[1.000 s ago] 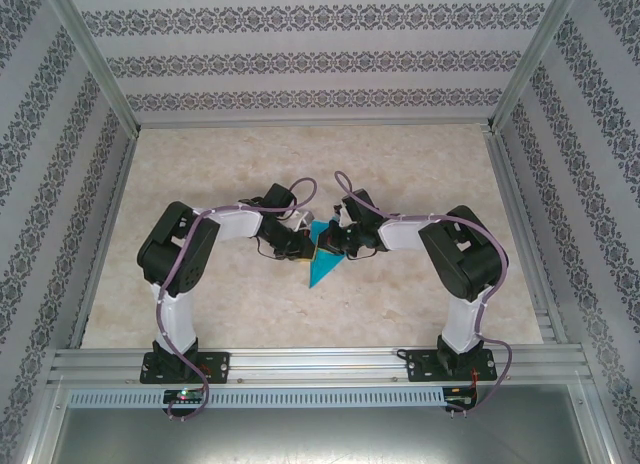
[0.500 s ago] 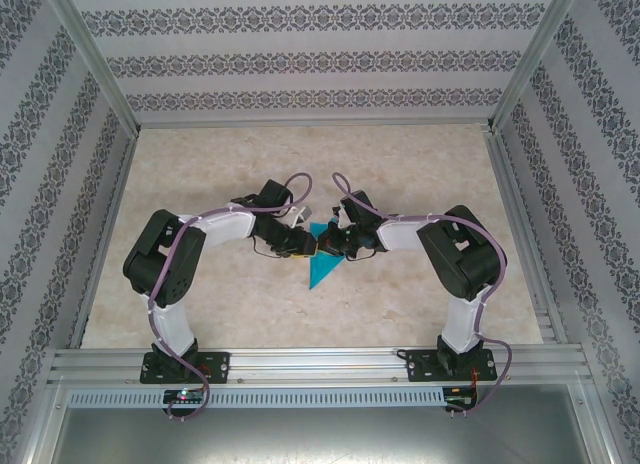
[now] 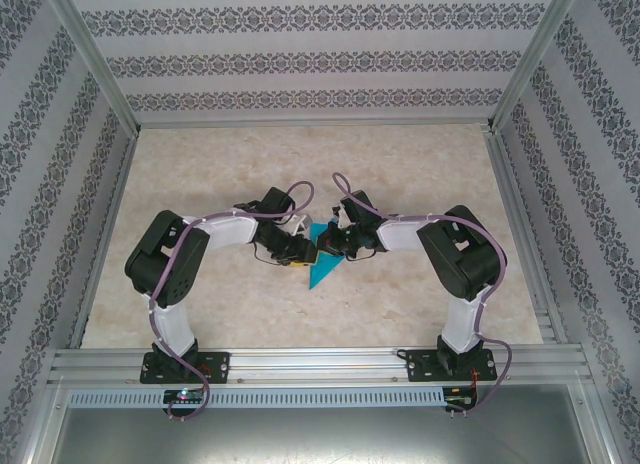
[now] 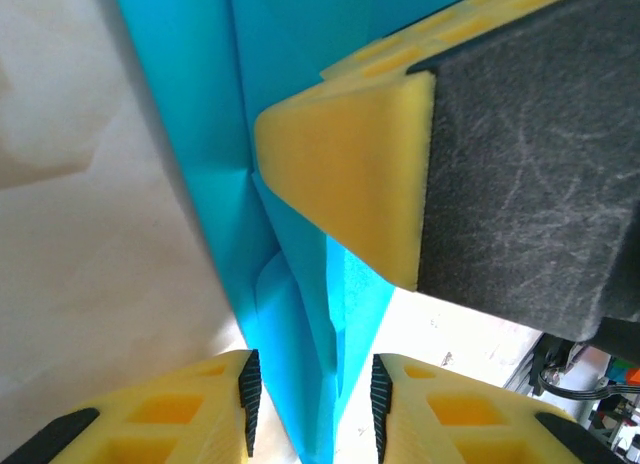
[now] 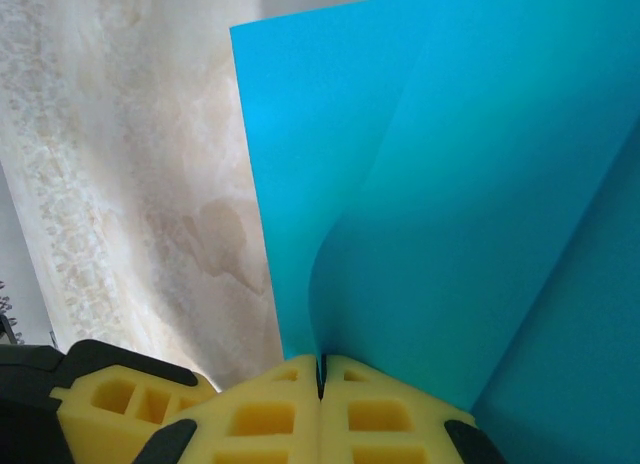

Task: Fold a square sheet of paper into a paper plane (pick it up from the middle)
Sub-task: Fourth fold the wing at the center of the table.

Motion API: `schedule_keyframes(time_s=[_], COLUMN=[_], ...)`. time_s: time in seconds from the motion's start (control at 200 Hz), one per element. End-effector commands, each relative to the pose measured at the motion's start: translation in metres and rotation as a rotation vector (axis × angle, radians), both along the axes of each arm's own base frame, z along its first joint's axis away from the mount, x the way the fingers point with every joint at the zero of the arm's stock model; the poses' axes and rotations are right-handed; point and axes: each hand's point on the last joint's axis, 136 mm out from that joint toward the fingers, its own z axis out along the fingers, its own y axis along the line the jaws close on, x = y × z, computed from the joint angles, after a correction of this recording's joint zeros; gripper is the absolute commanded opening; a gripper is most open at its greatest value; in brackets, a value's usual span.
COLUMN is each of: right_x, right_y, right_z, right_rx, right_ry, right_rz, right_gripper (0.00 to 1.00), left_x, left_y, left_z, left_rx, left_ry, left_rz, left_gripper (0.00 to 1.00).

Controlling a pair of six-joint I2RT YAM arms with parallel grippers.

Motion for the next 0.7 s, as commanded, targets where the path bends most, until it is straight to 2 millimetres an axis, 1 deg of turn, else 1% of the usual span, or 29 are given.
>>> schedule_keyframes(time_s=[0.0,0.275,0.43,0.584,0.694], right_x=[-0.002,-0.002,-0.002,-0.001,0.002], right_y=[0.005,0.005,0.005,0.005,0.005], right_z=[0.001,0.003,0.006,0.012,0.018], right_rx=[0.004,0.012,0.018,0.022,0.029], right_ry=[0.004,0.002,-0.006,-0.019,-0.032], right_rz=[0.007,0.005,0.006,0.007,0.005], right_gripper=[0.03,0.03,0.05,0.09,0.14], left_x=[-0.002,-0.002,-0.002,-0.003,-0.004], left_y=[-0.005,-0.007,-0.005,-0.002,0.0], left_z=[-0.01,-0.017,-0.024,-0.028,-0.03], left_rx=[0.002,0.01,0.028,0.049,0.061], left_ry=[0.009,0.015,0.021,0.022,0.022], left_rz=[-0.003,-0.005,-0.008,-0.012,-0.014], left_gripper=[0.37,0.25,0.15,0.09,0.08])
